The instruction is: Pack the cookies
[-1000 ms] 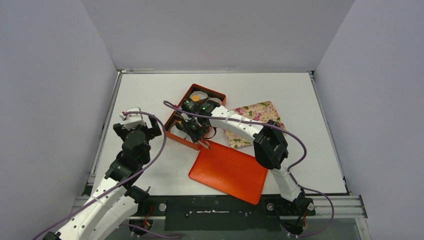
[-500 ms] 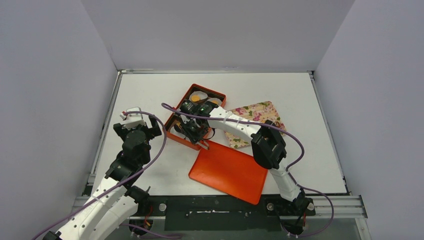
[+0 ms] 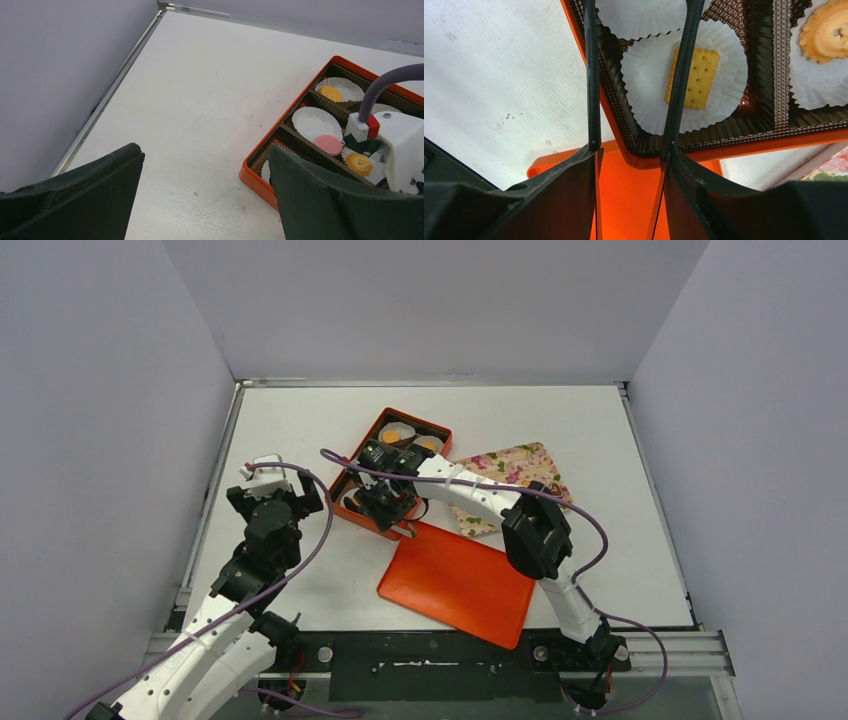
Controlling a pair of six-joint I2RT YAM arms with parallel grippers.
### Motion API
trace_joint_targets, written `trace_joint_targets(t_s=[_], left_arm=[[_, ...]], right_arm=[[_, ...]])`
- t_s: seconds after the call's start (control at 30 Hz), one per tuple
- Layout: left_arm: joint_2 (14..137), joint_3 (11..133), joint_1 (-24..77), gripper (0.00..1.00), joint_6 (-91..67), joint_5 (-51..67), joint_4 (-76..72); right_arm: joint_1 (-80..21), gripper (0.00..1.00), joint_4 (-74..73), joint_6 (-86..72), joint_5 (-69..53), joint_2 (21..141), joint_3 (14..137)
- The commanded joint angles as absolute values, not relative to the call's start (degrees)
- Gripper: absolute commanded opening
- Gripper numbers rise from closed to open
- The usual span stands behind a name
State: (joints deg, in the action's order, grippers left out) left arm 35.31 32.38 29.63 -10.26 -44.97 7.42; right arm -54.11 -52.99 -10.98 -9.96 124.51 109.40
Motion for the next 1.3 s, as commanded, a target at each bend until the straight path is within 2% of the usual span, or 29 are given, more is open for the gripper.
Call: trace_joint_targets(t_s=[0.0, 0.33, 0.57, 0.93, 1.27], left_arm=[[35.05, 32.52, 29.36, 0.93, -10.31, -45.09, 4.92], [34.90, 32.52, 29.40, 0.93, -10.45, -44.31, 5.02], [35.20, 32.52, 29.44, 0.93, -10.47, -43.65, 5.10], [35.78, 32.51, 29.62, 0.93, -10.41, -42.49, 5.00], [36.06, 32.52, 29.79, 0.93, -10.37, -41.84, 4.95]], right_arm=[[-54.51, 0.46, -50.60, -11.27, -8.68, 118.99, 110.67], [-53.83, 0.38, -46.60, -13.95, 1.13, 107.06, 102.05], [-49.25, 0.36, -43.02, -18.44, 10.01, 94.58, 88.82], [-32.32, 0.36, -40.17, -27.84, 21.13, 73.49, 68.86], [-10.15, 0.36, -35.18, -30.18, 18.33, 64.71, 52.32]])
